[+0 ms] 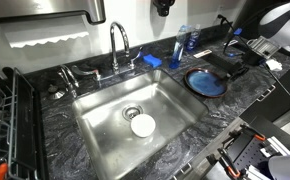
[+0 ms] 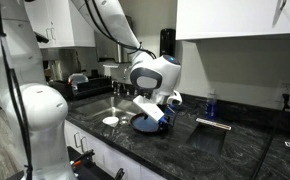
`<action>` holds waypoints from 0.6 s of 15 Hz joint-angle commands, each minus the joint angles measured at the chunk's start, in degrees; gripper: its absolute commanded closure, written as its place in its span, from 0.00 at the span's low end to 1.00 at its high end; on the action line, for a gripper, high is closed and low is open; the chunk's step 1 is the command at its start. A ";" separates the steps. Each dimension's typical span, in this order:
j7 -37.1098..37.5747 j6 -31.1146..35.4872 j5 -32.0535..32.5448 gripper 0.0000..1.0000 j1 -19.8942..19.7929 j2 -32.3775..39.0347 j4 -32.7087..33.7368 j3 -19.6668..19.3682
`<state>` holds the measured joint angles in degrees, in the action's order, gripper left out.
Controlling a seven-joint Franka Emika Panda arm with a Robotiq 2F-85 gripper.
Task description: Pick up the plate from the counter and put it in the sink
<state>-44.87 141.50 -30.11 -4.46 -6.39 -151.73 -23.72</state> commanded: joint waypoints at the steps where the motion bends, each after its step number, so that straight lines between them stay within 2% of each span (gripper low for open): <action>1: 2.69 5.76 -3.68 0.00 -1.95 4.81 1.09 3.31; 3: 4.44 7.42 -4.96 0.00 -2.46 6.65 1.59 4.36; 4: 4.86 7.78 -5.95 0.00 -0.24 7.61 1.93 2.31; 5: 4.76 7.74 -7.49 0.00 -0.26 8.28 2.17 2.40; 6: 4.25 7.08 -9.91 0.25 -0.30 8.96 2.69 2.31; 7: 3.88 6.75 -12.26 0.26 -0.38 9.27 2.92 2.34; 9: 2.75 6.10 -17.56 0.41 -0.65 9.96 3.59 2.38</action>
<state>-40.27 148.33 -41.38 -4.83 1.18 -150.21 -21.35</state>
